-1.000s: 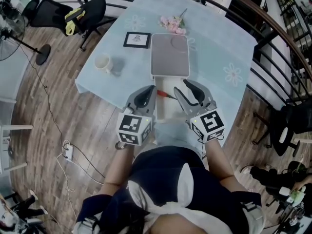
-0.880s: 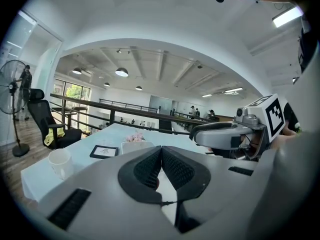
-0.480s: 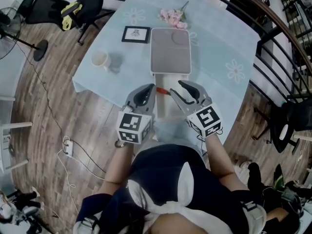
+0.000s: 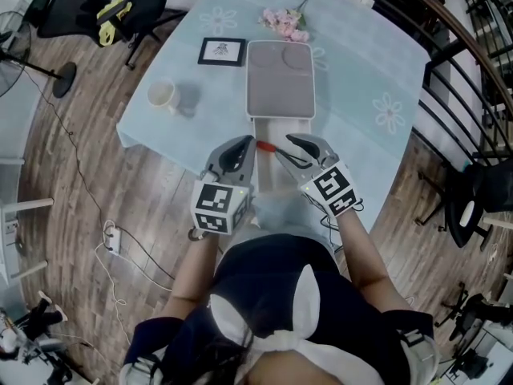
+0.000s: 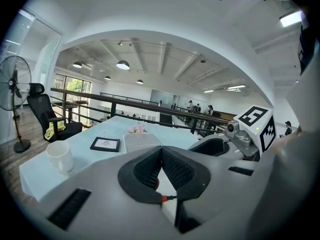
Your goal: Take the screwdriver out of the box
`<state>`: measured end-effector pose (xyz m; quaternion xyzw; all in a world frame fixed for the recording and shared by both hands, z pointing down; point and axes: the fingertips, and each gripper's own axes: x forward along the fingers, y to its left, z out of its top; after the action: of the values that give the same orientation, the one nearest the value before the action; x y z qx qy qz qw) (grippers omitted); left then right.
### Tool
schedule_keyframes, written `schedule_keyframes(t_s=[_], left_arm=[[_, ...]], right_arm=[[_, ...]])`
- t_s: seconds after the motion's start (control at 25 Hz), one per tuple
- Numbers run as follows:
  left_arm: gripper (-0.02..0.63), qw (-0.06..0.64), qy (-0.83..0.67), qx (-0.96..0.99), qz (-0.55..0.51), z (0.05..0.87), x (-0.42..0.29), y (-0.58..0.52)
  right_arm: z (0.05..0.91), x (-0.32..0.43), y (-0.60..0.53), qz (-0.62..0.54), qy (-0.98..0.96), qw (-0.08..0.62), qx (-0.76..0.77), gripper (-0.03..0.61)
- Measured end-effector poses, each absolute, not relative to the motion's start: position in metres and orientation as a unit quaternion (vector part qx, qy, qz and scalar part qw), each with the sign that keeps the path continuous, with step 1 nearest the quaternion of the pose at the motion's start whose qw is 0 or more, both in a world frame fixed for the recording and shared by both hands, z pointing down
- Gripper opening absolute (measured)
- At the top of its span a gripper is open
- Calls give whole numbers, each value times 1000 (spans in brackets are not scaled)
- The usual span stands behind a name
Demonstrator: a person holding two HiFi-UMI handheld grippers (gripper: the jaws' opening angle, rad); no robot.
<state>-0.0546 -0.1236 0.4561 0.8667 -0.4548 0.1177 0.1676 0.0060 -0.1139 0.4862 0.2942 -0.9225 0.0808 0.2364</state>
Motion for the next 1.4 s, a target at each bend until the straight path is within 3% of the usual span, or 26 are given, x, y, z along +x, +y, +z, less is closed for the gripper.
schedule_keyframes(t_s=[0.64,1.4], left_arm=[[17,190,-452,861,133,478,-51,-128],[17,221,-441,856,153,503,-46,-133]], right_arm=[[563,-3,-109,55,-903,370,211,155],[633,-4,-119,84,-873,450,168,155]])
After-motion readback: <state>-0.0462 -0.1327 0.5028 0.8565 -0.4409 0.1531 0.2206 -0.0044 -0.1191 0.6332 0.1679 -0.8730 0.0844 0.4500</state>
